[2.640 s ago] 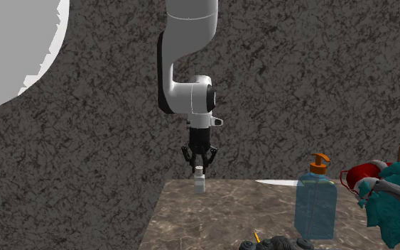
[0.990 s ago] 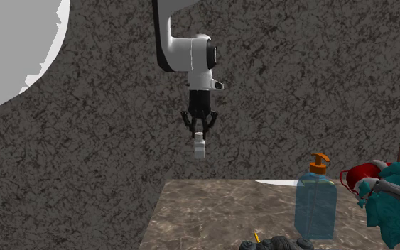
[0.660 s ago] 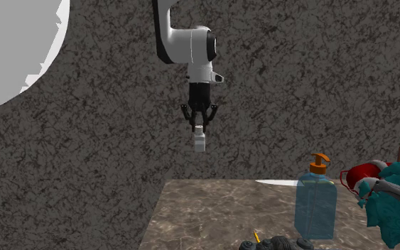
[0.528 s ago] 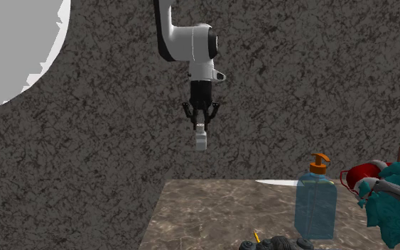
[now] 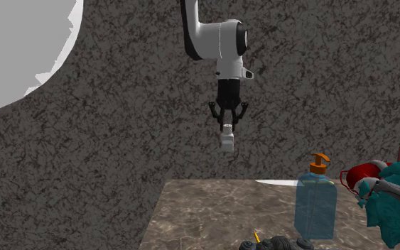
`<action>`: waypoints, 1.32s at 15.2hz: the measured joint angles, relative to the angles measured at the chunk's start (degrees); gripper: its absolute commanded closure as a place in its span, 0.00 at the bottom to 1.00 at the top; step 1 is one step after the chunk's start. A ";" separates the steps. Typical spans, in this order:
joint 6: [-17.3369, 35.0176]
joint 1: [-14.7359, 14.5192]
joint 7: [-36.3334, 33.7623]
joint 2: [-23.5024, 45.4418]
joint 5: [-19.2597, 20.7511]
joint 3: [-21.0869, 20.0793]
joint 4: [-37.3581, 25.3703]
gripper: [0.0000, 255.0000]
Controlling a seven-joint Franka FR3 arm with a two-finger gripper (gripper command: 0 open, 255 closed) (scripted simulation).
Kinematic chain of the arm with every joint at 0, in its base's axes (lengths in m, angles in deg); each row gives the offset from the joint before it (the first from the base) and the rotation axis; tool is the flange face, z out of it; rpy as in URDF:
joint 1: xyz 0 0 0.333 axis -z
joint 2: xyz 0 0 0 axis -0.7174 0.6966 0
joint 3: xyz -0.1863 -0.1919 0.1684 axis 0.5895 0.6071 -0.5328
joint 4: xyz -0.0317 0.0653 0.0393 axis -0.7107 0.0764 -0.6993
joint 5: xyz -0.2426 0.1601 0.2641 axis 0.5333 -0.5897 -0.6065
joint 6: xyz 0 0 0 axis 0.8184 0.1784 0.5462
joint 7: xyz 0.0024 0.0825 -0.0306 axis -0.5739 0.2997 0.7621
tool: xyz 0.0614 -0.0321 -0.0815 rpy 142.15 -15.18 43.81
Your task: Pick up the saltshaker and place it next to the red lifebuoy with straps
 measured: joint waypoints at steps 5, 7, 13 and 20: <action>0.44 4.41 6.25 -0.27 -0.71 1.63 0.78 1.00; 0.21 6.07 8.60 -0.51 -0.96 2.25 0.81 1.00; -1.15 11.18 15.72 1.01 -1.76 4.06 -1.94 1.00; -3.24 17.38 23.96 4.67 -2.84 5.99 -7.58 1.00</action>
